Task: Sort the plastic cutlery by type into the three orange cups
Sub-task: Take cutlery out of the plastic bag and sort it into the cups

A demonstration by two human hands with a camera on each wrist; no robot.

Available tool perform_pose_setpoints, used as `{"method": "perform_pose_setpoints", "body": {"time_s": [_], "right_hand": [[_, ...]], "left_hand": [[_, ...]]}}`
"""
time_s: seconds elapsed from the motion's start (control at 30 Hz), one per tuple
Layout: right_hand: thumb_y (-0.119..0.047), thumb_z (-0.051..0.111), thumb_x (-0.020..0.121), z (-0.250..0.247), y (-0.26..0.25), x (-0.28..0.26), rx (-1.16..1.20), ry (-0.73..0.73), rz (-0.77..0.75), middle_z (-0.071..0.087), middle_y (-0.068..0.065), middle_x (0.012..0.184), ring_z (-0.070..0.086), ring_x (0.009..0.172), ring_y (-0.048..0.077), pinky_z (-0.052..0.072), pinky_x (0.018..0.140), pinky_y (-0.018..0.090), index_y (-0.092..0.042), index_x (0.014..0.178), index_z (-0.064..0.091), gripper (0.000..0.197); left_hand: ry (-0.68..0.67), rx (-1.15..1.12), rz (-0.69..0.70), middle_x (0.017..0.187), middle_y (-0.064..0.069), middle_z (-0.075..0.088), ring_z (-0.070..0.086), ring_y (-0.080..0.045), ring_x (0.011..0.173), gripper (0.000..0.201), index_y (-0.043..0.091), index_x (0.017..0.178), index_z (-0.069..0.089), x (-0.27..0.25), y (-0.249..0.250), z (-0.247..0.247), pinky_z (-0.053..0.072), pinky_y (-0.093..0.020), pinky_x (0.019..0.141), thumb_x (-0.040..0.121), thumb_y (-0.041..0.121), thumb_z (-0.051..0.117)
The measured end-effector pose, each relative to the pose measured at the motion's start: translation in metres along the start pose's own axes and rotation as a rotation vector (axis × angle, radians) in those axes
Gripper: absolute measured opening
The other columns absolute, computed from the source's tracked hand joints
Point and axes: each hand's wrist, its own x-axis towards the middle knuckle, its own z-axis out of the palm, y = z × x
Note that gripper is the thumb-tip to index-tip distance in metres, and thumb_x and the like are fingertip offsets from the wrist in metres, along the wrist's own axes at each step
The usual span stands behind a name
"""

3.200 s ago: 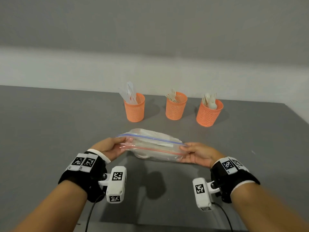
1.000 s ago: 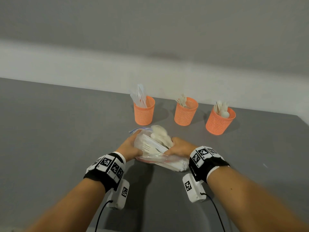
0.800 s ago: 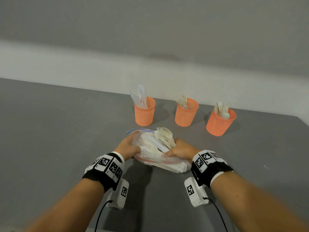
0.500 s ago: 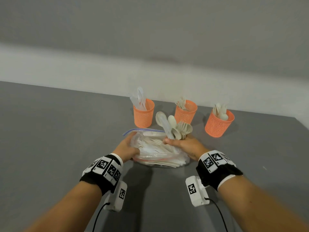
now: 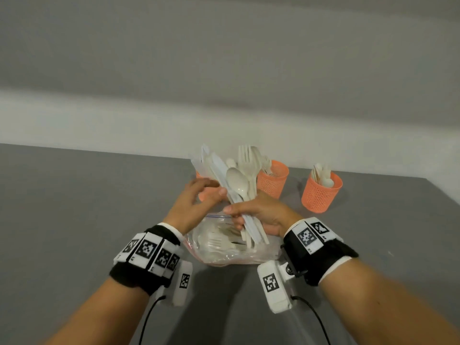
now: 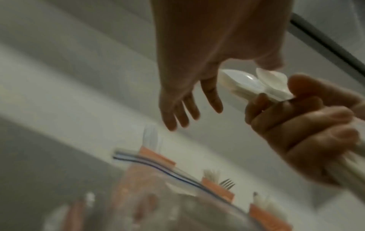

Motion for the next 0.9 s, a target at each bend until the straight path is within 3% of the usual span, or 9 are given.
{"method": "perform_pose_setpoints", "body": {"time_s": [0.1,0.23,0.33,0.4,0.47,0.6,0.7,0.77,0.9], "right_hand": [[0.001,0.06,0.074,0.02,-0.001,0.003,0.035,-0.189,0.105,0.046,-0.002,0.045,0.045,0.04,0.007,0.043,0.045,0.019,-0.005,0.084,0.054,0.013],[-0.005,0.054,0.078,0.034,0.001,0.011,-0.002,-0.286,0.228,0.048,-0.004,0.045,0.045,0.038,0.005,0.043,0.045,0.018,-0.01,0.066,0.052,0.013],[-0.013,0.057,0.083,0.035,0.001,0.019,-0.066,-0.222,0.281,0.059,0.002,0.047,0.057,0.04,0.009,0.054,0.049,0.022,-0.006,0.068,0.056,0.017],[-0.021,0.06,0.088,0.038,0.0,0.021,-0.126,-0.085,0.267,0.064,0.005,0.054,0.062,0.046,0.013,0.056,0.053,0.024,-0.006,0.074,0.06,0.02],[-0.031,0.065,0.084,0.04,0.002,0.024,-0.332,0.13,0.12,0.065,0.007,0.067,0.063,0.058,0.015,0.054,0.059,0.027,-0.008,0.085,0.063,0.023],[-0.038,0.067,0.081,0.046,0.012,0.032,-0.944,0.505,-0.32,0.057,-0.002,0.087,0.054,0.078,0.013,0.046,0.072,0.03,-0.011,0.092,0.058,0.03],[-0.032,0.058,0.089,0.053,0.012,0.035,-1.209,0.491,-0.467,0.055,0.004,0.106,0.051,0.098,0.018,0.041,0.079,0.028,-0.01,0.107,0.056,0.029],[-0.028,0.05,0.093,0.055,0.009,0.038,-1.262,0.474,-0.437,0.052,0.007,0.117,0.05,0.105,0.02,0.04,0.082,0.027,-0.008,0.116,0.052,0.03],[-0.02,0.039,0.098,0.055,0.003,0.044,-1.22,0.489,-0.413,0.048,0.009,0.114,0.044,0.09,0.014,0.03,0.067,0.016,-0.002,0.116,0.047,0.026]], "left_hand": [[-0.336,-0.407,-0.17,0.101,-0.011,0.067,0.065,-0.022,0.092,0.085,0.005,0.118,0.056,0.002,0.002,0.003,0.053,-0.035,0.085,0.056,0.059,0.078],[-0.521,-0.669,-0.198,0.103,-0.008,0.067,0.067,-0.021,0.088,0.055,0.008,0.117,0.057,0.003,-0.006,0.005,0.057,-0.032,0.072,0.066,0.026,0.067],[-0.477,-0.725,-0.277,0.088,-0.003,0.072,0.066,-0.022,0.069,0.046,0.003,0.114,0.059,0.008,-0.013,0.004,0.055,-0.031,0.059,0.071,0.021,0.06],[-0.377,-0.712,-0.289,0.083,-0.003,0.071,0.058,-0.023,0.069,0.026,0.013,0.092,0.072,0.014,-0.017,0.002,0.047,-0.03,0.06,0.073,0.023,0.057],[-0.258,-0.766,-0.332,0.079,-0.008,0.068,0.058,-0.024,0.071,0.02,0.012,0.081,0.072,0.02,-0.021,-0.002,0.047,-0.031,0.063,0.081,0.023,0.055],[-0.153,-0.856,-0.323,0.077,-0.007,0.064,0.064,-0.019,0.071,0.022,0.008,0.087,0.062,0.03,-0.025,-0.01,0.051,-0.032,0.07,0.09,0.029,0.053],[-0.151,-0.926,-0.311,0.095,-0.009,0.066,0.064,-0.023,0.089,0.038,0.008,0.115,0.059,0.032,-0.024,-0.012,0.051,-0.039,0.083,0.09,0.035,0.051],[-0.165,-0.946,-0.324,0.105,-0.012,0.063,0.063,-0.025,0.096,0.042,0.006,0.119,0.057,0.032,-0.024,-0.014,0.05,-0.042,0.089,0.089,0.035,0.051],[-0.21,-0.996,-0.349,0.109,-0.015,0.059,0.061,-0.022,0.09,0.037,0.003,0.117,0.056,0.035,-0.023,-0.016,0.054,-0.035,0.083,0.087,0.024,0.055]]}}
